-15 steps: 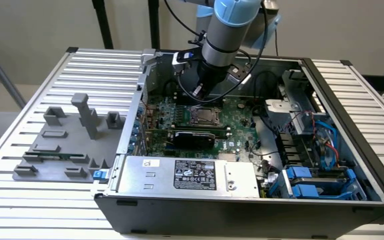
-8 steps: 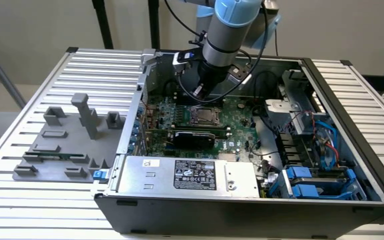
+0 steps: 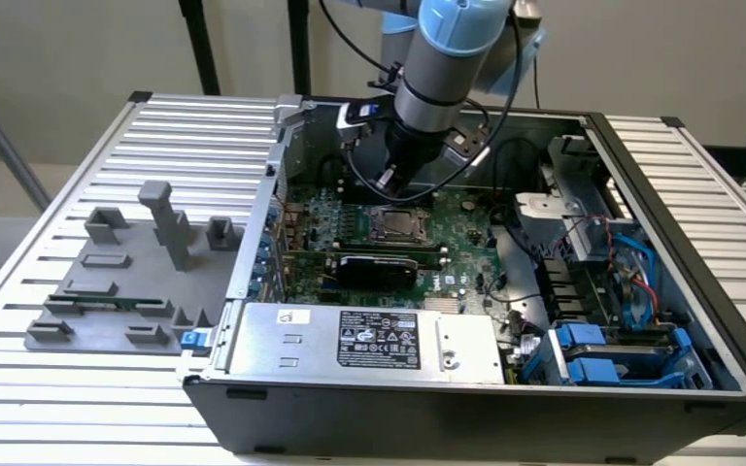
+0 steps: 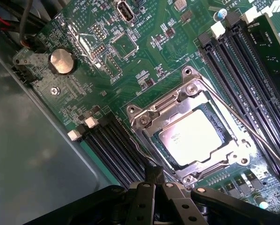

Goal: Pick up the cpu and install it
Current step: 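Install the first cpu locking lever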

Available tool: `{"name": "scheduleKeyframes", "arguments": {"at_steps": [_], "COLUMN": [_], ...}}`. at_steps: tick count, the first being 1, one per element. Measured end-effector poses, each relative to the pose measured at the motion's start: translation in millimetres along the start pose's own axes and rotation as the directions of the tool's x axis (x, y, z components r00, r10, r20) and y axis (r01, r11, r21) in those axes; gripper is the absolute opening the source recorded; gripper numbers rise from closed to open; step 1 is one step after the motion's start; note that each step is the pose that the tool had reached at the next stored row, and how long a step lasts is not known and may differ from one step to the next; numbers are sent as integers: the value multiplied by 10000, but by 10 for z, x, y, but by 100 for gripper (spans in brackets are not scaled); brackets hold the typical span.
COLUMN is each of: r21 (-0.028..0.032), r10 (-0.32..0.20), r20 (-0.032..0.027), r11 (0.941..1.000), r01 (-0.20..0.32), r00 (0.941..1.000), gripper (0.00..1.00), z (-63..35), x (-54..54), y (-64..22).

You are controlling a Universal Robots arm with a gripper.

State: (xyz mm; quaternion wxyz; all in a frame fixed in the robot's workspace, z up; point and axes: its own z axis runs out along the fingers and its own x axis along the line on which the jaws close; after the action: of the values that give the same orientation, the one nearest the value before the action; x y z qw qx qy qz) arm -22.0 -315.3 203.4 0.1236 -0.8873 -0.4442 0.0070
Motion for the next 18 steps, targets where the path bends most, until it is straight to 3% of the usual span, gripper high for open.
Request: {"name": "scheduleKeyframes", "arguments": {"at_steps": [18], "r21": [0], "r10": [0], "r20": [-1], "r11": [10000], "r01": [0], "r00": [10000], "gripper": [11], "z": [38], "x": [62], "y": [146]}}
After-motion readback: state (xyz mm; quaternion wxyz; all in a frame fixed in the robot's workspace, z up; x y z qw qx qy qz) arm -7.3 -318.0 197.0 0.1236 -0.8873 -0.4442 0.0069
